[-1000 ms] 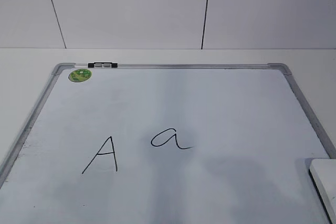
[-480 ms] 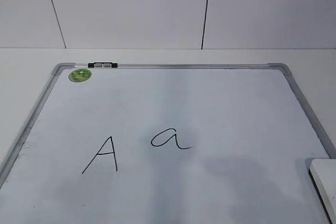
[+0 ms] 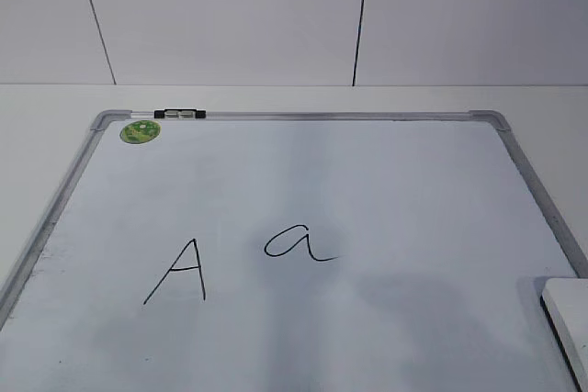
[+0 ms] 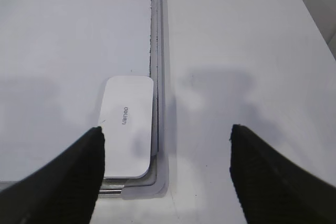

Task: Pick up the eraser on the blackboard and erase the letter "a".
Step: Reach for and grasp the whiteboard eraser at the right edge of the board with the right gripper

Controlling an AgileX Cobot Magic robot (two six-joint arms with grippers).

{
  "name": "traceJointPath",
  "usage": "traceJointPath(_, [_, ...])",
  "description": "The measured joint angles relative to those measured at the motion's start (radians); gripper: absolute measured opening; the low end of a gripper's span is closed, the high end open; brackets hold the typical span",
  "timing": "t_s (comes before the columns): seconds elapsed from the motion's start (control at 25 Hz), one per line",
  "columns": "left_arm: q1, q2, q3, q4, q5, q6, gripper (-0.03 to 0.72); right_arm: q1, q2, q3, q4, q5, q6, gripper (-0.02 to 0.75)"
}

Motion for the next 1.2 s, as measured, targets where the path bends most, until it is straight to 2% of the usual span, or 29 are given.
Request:
traceJointPath(0.32, [0.000, 0.000, 0.000, 0.000, 0.000, 0.000, 0.235, 0.000, 0.032, -0.042, 0.000, 0.000, 0.000, 0.592])
traceJointPath(0.6, [0.000, 0.000, 0.000, 0.000, 0.000, 0.000, 0.235, 0.000, 0.224, -0.143, 0.000, 0.004, 0.000, 0.592])
traceJointPath(0.84, [0.000, 0.000, 0.000, 0.000, 0.000, 0.000, 0.235, 0.000, 0.406, -0.151, 0.027, 0.027, 0.000, 0.592])
traceJointPath(1.2, [0.000, 0.000, 0.000, 0.000, 0.000, 0.000, 0.235, 0.000, 0.549, -0.151, 0.088, 0.029, 0.000, 0.592])
